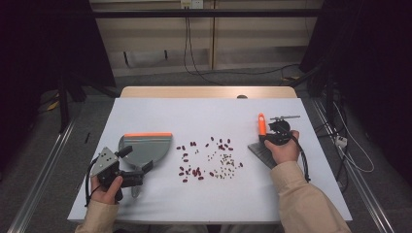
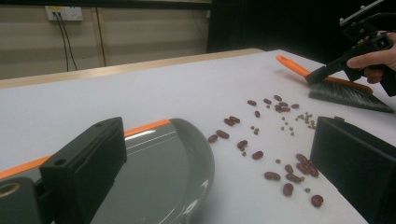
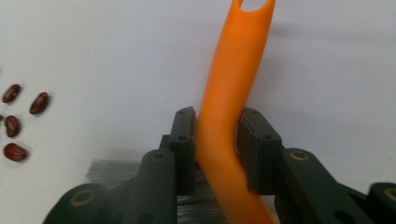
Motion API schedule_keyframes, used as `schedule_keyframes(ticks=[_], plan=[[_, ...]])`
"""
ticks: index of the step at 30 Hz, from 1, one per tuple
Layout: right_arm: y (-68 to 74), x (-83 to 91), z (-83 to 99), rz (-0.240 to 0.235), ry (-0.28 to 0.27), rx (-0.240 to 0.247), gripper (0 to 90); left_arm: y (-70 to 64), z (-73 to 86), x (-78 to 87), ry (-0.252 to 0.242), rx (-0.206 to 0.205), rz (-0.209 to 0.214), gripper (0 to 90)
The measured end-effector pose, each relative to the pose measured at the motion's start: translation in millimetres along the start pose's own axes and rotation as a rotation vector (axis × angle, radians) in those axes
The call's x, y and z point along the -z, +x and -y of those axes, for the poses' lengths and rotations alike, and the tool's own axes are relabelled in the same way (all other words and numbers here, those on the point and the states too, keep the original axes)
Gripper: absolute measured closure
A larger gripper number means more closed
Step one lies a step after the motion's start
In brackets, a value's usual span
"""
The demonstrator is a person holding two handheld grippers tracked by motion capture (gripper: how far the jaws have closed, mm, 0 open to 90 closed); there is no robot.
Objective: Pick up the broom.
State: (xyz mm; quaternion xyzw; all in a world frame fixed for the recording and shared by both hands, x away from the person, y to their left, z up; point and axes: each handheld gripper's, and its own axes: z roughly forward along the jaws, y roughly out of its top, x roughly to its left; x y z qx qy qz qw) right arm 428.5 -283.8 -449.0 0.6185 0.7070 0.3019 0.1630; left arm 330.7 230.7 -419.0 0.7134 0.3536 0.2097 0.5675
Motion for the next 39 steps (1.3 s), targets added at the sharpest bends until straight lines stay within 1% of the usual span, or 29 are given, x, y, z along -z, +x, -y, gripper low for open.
schedule_keyframes(ticks=[4, 6, 7, 8, 9, 11, 13, 14, 15, 17, 18, 19, 20, 21, 22, 24, 25, 26, 28, 29, 30, 32, 33, 34, 35, 36, 38, 39], plan=[[-0.4, 8.7, 0.6, -0.029, -0.041, 0.006, 69.5, -0.9, -2.6, -0.2, -0.004, -0.002, -0.002, 3.5], [-0.4, 15.5, -0.2, -0.057, -0.074, -0.003, 69.8, -1.6, -3.6, 0.1, -0.007, -0.003, -0.002, 3.5], [-0.7, 19.5, -1.0, -0.069, -0.094, -0.015, 69.9, -2.5, -4.7, 0.1, -0.012, -0.002, -0.003, 3.5], [-0.7, 19.5, -1.0, -0.069, -0.094, -0.015, 69.9, -2.9, -6.1, 0.4, -0.014, -0.005, -0.001, 3.5], [-1.6, 28.1, -2.1, -0.096, -0.146, -0.019, 70.3, -3.7, -7.9, 0.6, -0.02, -0.006, -0.002, 3.5], [-1.0, 34.8, -2.2, -0.108, -0.174, -0.015, 70.5, -4.6, -10.9, 0.5, -0.025, -0.006, 0.0, 3.5], [-1.0, 42.4, -0.8, -0.127, -0.218, -0.018, 70.7, -7.3, -16.1, -0.7, -0.04, -0.007, 0.005, 3.5], [-1.4, 45.9, 0.2, -0.133, -0.233, -0.02, 70.7, -7.3, -16.1, -0.7, -0.04, -0.007, 0.005, 3.5], [-2.1, 48.8, 1.7, -0.141, -0.252, -0.023, 70.8, -10.1, -19.4, -2.7, -0.036, -0.019, 0.009, 3.5], [-4.2, 53.9, 4.8, -0.161, -0.282, -0.03, 70.9, -13.5, -22.4, -5.0, -0.035, -0.03, 0.02, 3.5], [-4.8, 56.7, 6.3, -0.163, -0.295, -0.038, 70.9, -13.5, -22.4, -5.0, -0.035, -0.03, 0.02, 3.5], [-5.9, 59.3, 7.5, -0.173, -0.308, -0.04, 71.0, -17.6, -24.9, -7.5, -0.034, -0.04, 0.035, 3.5], [-6.7, 62.0, 8.4, -0.187, -0.32, -0.048, 71.0, -19.9, -26.0, -8.8, -0.031, -0.042, 0.042, 3.5], [-6.9, 65.2, 9.0, -0.189, -0.333, -0.058, 71.0, -19.9, -26.0, -8.8, -0.031, -0.042, 0.042, 3.5], [-6.9, 68.1, 9.2, -0.205, -0.343, -0.059, 71.1, -24.2, -28.5, -11.2, -0.032, -0.052, 0.055, 3.5], [-6.1, 73.3, 10.2, -0.225, -0.37, -0.069, 71.2, -26.0, -29.7, -12.2, -0.028, -0.057, 0.059, 3.4], [-6.1, 73.3, 10.2, -0.225, -0.37, -0.069, 71.2, -27.4, -30.9, -13.3, -0.026, -0.06, 0.058, 3.4], [-5.1, 76.8, 10.4, -0.241, -0.389, -0.071, 71.2, -29.3, -32.3, -14.6, -0.027, -0.06, 0.058, 3.4], [-4.7, 78.0, 9.8, -0.27, -0.398, -0.069, 71.2, -33.9, -35.7, -17.2, -0.022, -0.05, 0.074, 3.4], [-4.2, 78.5, 9.9, -0.276, -0.406, -0.082, 71.2, -36.2, -37.1, -18.2, -0.022, -0.05, 0.086, 3.4], [-4.1, 78.6, 9.7, -0.282, -0.411, -0.079, 71.2, -36.2, -37.1, -18.2, -0.022, -0.05, 0.086, 3.4], [-3.1, 79.1, 10.2, -0.3, -0.426, -0.088, 71.2, -40.3, -39.9, -20.5, -0.013, -0.065, 0.095, 3.4], [-3.1, 79.1, 10.2, -0.3, -0.426, -0.088, 71.2, -41.9, -41.0, -21.6, -0.015, -0.061, 0.1, 3.4], [-0.6, 79.6, 10.0, -0.31, -0.441, -0.083, 71.3, -43.9, -43.0, -24.2, -0.02, -0.061, 0.098, 3.1], [0.5, 79.8, 9.6, -0.318, -0.439, -0.081, 71.2, -43.9, -43.0, -24.2, -0.02, -0.061, 0.098, 3.1], [1.8, 79.7, 9.2, -0.321, -0.443, -0.086, 71.2, -44.1, -44.4, -27.6, -0.022, -0.06, 0.096, 2.8], [4.5, 80.7, 8.2, -0.341, -0.453, -0.087, 71.2, -44.1, -45.2, -29.1, -0.023, -0.059, 0.097, 2.7], [6.0, 81.5, 7.5, -0.338, -0.458, -0.083, 71.3, -44.2, -46.4, -30.6, -0.02, -0.062, 0.097, 2.7]])
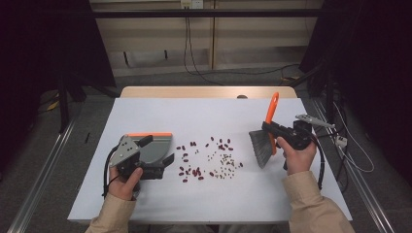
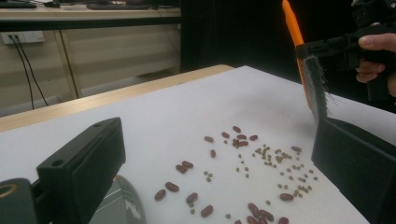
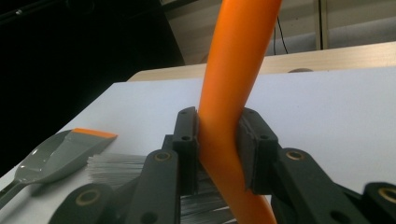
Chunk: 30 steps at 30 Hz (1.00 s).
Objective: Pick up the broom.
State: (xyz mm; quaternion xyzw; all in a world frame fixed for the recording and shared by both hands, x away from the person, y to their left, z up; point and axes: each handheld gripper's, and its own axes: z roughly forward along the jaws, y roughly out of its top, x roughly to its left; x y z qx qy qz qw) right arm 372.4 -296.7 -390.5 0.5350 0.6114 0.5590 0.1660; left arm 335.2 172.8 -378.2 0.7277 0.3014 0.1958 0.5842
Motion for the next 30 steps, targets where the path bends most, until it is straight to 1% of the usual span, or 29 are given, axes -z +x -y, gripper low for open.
schedule_keyframes(ticks=[2, 3, 4, 5, 7, 9, 10, 12, 14, 15, 16, 17, 18, 19, 20, 21, 22, 23, 24, 25, 26, 27, 28, 29, 30], plan=[[3.9, 0.1, -2.0, -0.015, -0.012, 0.005, 71.2, -1.2, -2.2, -3.3, 0.0, 0.008, 0.005, 2.7], [5.9, -0.2, -3.2, -0.024, -0.016, 0.003, 71.2, -1.7, -3.5, -5.2, 0.004, 0.005, 0.01, 2.7], [5.9, -0.2, -3.2, -0.024, -0.016, 0.003, 71.2, -2.8, -4.6, -7.3, 0.011, 0.011, 0.016, 2.7], [10.4, -0.8, -5.0, -0.04, -0.028, 0.007, 71.3, -4.1, -5.9, -9.3, 0.016, 0.017, 0.021, 2.7], [15.5, -2.0, -6.4, -0.046, -0.032, 0.013, 71.2, -8.6, -9.8, -15.5, 0.027, 0.022, 0.042, 2.7], [18.0, -2.7, -6.6, -0.053, -0.039, 0.017, 71.2, -10.1, -11.2, -17.3, 0.031, 0.023, 0.048, 2.7], [23.9, -4.7, -7.5, -0.066, -0.041, 0.026, 71.2, -11.7, -13.1, -19.4, 0.032, 0.025, 0.055, 2.7], [28.9, -6.1, -8.1, -0.072, -0.047, 0.034, 71.2, -13.4, -15.5, -22.6, 0.036, 0.025, 0.063, 2.7], [34.2, -8.3, -8.7, -0.084, -0.043, 0.044, 71.2, -15.1, -17.7, -26.6, 0.041, 0.038, 0.064, 2.7], [34.2, -8.3, -8.7, -0.084, -0.043, 0.044, 71.2, -15.7, -18.7, -28.6, 0.043, 0.043, 0.068, 2.7], [39.8, -10.6, -8.4, -0.091, -0.046, 0.058, 71.2, -16.4, -19.5, -30.9, 0.044, 0.044, 0.073, 2.7], [39.8, -10.6, -8.4, -0.091, -0.046, 0.058, 71.2, -16.8, -20.4, -33.2, 0.052, 0.038, 0.076, 2.7], [45.4, -13.5, -7.7, -0.097, -0.039, 0.069, 71.3, -18.2, -21.3, -36.5, 0.058, 0.043, 0.078, 2.7], [47.0, -14.5, -7.2, -0.102, -0.042, 0.075, 71.3, -19.1, -22.0, -38.3, 0.062, 0.042, 0.079, 3.0], [49.3, -15.7, -6.7, -0.103, -0.04, 0.08, 71.2, -22.0, -24.2, -43.6, 0.069, 0.041, 0.076, 3.3], [51.2, -17.3, -6.1, -0.105, -0.034, 0.085, 71.2, -22.0, -24.2, -43.6, 0.069, 0.041, 0.076, 3.3], [51.2, -17.3, -6.1, -0.105, -0.034, 0.085, 71.2, -23.5, -25.3, -46.3, 0.074, 0.04, 0.079, 3.3], [55.1, -20.2, -4.3, -0.111, -0.034, 0.089, 71.2, -25.2, -26.4, -49.0, 0.075, 0.043, 0.084, 3.4], [57.1, -21.8, -3.5, -0.113, -0.03, 0.095, 71.3, -28.0, -28.9, -54.4, 0.082, 0.037, 0.089, 3.4], [57.1, -21.8, -3.5, -0.113, -0.03, 0.095, 71.3, -28.0, -28.9, -54.4, 0.082, 0.037, 0.089, 3.6], [60.8, -24.5, -2.0, -0.118, -0.027, 0.1, 71.2, -29.6, -30.0, -57.3, 0.085, 0.036, 0.09, 4.0], [60.8, -24.5, -2.0, -0.118, -0.027, 0.1, 71.2, -30.9, -31.0, -60.0, 0.09, 0.036, 0.091, 4.0], [64.7, -27.6, -1.0, -0.132, -0.019, 0.1, 71.2, -32.6, -32.1, -63.5, 0.094, 0.041, 0.089, 4.1], [64.7, -27.6, -1.0, -0.132, -0.019, 0.1, 71.2, -33.3, -32.8, -65.5, 0.093, 0.042, 0.089, 4.1], [68.4, -30.0, -0.3, -0.137, -0.017, 0.108, 71.3, -34.3, -33.5, -68.4, 0.097, 0.041, 0.092, 4.2]])
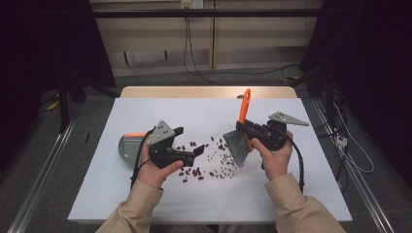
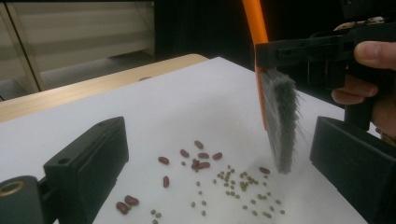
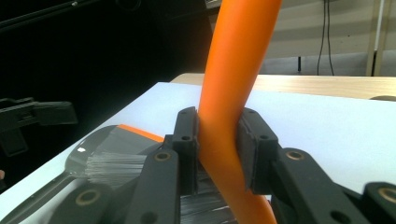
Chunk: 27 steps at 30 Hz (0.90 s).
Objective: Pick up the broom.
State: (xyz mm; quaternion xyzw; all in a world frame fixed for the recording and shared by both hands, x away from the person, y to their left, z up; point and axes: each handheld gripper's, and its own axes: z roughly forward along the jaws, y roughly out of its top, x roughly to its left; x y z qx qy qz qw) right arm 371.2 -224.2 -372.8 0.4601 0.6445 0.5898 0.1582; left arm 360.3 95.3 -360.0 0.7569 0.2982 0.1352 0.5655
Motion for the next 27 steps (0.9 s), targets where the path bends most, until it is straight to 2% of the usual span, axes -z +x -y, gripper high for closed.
schedule_keyframes(ticks=[3, 7, 11, 22, 25, 27], plan=[[3.9, -4.1, 1.0, -0.008, 0.003, 0.002, 71.2, -1.3, -1.3, -5.4, 0.004, 0.009, 0.005, 4.5], [7.8, -8.4, 2.3, -0.01, 0.005, 0.012, 71.2, -1.6, -0.5, -12.2, 0.009, -0.001, 0.042, 5.8], [14.7, -15.6, 3.4, -0.023, 0.005, 0.015, 71.3, -3.2, 0.5, -21.3, 0.016, 0.011, 0.064, 9.0], [31.9, -30.7, 4.5, -0.054, 0.001, 0.028, 71.2, -9.0, 1.0, -34.6, 0.034, 0.051, 0.081, 15.5], [35.1, -34.2, 4.9, -0.061, 0.002, 0.029, 71.2, -10.4, 1.3, -37.1, 0.044, 0.05, 0.072, 18.5], [36.9, -35.8, 4.7, -0.067, 0.001, 0.027, 71.2, -12.0, 1.6, -39.1, 0.052, 0.064, 0.065, 22.8]])
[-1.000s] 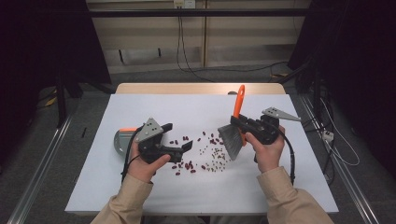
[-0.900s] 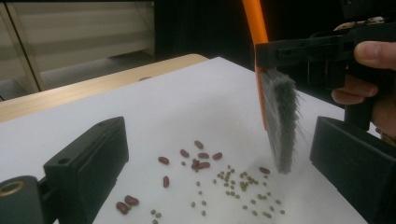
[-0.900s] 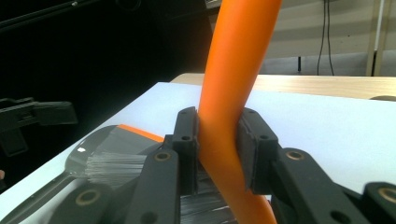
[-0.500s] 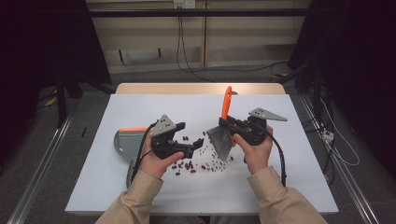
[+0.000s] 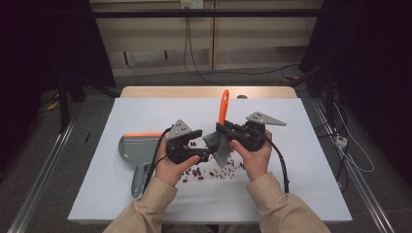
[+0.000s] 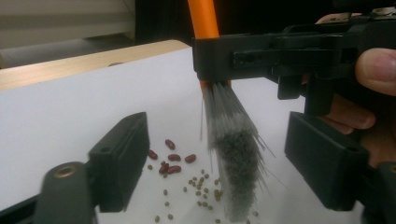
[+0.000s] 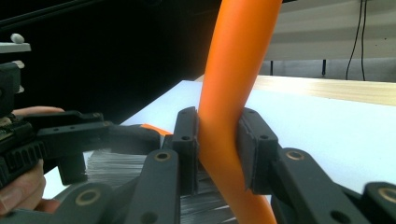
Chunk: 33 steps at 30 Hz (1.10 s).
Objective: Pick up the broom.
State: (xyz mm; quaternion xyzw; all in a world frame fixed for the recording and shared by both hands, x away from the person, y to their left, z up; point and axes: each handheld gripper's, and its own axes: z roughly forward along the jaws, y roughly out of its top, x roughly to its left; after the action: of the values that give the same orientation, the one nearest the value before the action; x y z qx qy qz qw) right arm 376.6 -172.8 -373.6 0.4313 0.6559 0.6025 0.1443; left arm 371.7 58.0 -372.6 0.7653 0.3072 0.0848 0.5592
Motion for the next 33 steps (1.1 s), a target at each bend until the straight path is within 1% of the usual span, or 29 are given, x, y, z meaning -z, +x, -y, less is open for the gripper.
schedule_keyframes(ticks=[1, 4, 6, 7, 8, 10, 11, 12, 13, 14, 17, 18, 20, 21, 25, 29, 33], plan=[[0.9, -0.7, -0.4, 0.0, 0.002, 0.005, 71.2, -0.3, 0.1, -0.5, 0.002, 0.003, -0.003, 25.0], [3.5, -2.2, -1.1, -0.001, -0.002, 0.011, 71.2, 0.0, 0.5, -1.9, -0.003, 0.023, 0.009, 35.1], [4.6, -2.7, -1.2, 0.0, -0.006, 0.013, 71.2, -0.1, 0.7, -2.5, -0.003, 0.028, 0.014, 44.4], [5.1, -3.0, -1.4, -0.004, -0.004, 0.012, 71.2, -0.4, 1.1, -3.1, -0.007, 0.046, 0.02, 47.6], [5.5, -3.0, -1.4, -0.005, -0.005, 0.011, 71.2, 0.1, 1.3, -2.9, -0.011, 0.049, 0.024, 53.4], [6.0, -2.8, -1.3, -0.014, -0.002, 0.012, 71.2, 1.3, 1.6, -2.1, -0.019, 0.059, 0.021, 62.3], [6.4, -2.5, -1.2, -0.012, -0.002, 0.013, 71.2, 2.0, 1.7, -1.4, -0.017, 0.059, 0.022, 66.7], [6.5, -2.5, -1.2, -0.016, 0.0, 0.013, 71.2, 2.2, 1.9, -0.6, -0.017, 0.058, 0.034, 72.5], [6.6, -2.4, -1.0, -0.019, 0.001, 0.015, 71.2, 1.4, 1.7, -0.4, -0.013, 0.054, 0.035, 78.6], [6.6, -2.5, -0.8, -0.023, 0.001, 0.014, 71.2, 0.7, 1.3, 0.2, -0.005, 0.045, 0.032, 80.5], [6.5, -2.1, -0.4, -0.036, 0.005, 0.016, 71.1, 0.9, 0.7, 1.3, 0.001, 0.055, 0.037, 83.1], [6.4, -1.7, -0.4, -0.041, 0.007, 0.014, 71.1, 2.8, 0.6, 2.7, 0.004, 0.077, 0.058, 83.6], [6.4, -1.1, -0.7, -0.052, 0.011, 0.009, 70.9, 3.6, 0.4, 3.2, 0.005, 0.08, 0.064, 84.1], [6.2, -0.8, -0.8, -0.058, 0.014, 0.006, 70.8, 4.8, 0.2, 4.5, 0.008, 0.089, 0.075, 84.3], [3.3, 0.4, -1.4, -0.087, 0.026, -0.006, 70.3, 5.2, 0.1, 5.5, 0.011, 0.093, 0.087, 84.7], [2.8, 3.0, -2.1, -0.095, 0.029, -0.007, 69.9, 5.2, -0.4, 5.9, 0.01, 0.095, 0.1, 84.9], [1.5, 4.4, -2.1, -0.116, 0.032, -0.01, 69.4, 5.3, -0.7, 6.8, 0.015, 0.097, 0.11, 85.0]])
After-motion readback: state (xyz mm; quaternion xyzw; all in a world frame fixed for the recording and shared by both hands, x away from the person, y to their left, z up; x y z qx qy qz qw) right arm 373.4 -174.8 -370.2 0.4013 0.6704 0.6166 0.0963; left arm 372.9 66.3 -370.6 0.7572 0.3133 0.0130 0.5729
